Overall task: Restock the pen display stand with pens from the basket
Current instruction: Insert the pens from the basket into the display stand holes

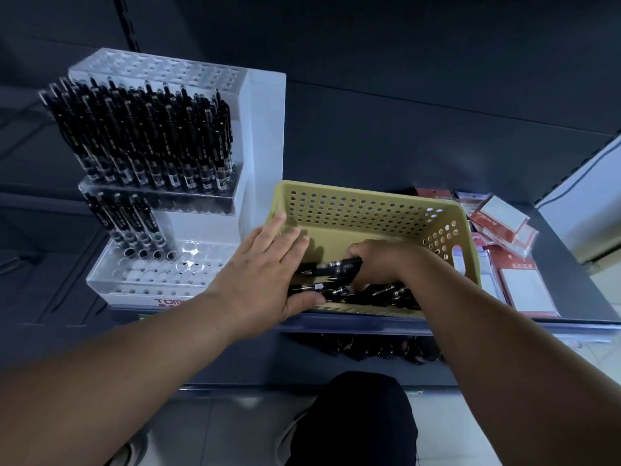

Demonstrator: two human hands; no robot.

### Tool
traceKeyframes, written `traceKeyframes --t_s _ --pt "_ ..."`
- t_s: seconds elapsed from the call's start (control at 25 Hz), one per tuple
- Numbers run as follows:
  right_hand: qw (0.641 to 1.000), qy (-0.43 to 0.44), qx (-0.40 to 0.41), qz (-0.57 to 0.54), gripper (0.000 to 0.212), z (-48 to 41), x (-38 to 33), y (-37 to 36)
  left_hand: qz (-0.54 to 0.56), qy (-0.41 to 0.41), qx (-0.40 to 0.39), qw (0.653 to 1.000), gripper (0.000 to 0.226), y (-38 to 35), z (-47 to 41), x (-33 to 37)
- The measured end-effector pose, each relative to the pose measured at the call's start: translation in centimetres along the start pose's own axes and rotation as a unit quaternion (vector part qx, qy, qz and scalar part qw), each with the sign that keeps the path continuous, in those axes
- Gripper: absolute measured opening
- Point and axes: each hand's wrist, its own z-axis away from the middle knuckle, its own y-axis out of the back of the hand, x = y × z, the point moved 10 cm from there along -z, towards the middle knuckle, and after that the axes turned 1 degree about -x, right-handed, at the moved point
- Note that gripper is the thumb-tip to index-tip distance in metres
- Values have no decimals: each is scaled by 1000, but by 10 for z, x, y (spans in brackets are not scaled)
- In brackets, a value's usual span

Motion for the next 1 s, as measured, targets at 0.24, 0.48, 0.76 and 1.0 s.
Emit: traceKeyframes --t_s 0.24,0.48,0.76,1.0 --pt "1000 17 -5 9 19 7 -5 -2 16 6 -20 1000 111 -3 -1 -2" --pt "998 12 32 47 16 13 -5 8 21 2 -24 999 114 -2 -4 -3" --pt "979 40 159 -123 9 36 1 51 38 10 -39 999 113 -6 -8 -6" --pt "946 67 236 -213 23 76 -20 86 47 32 -49 997 106 -5 -10 -13"
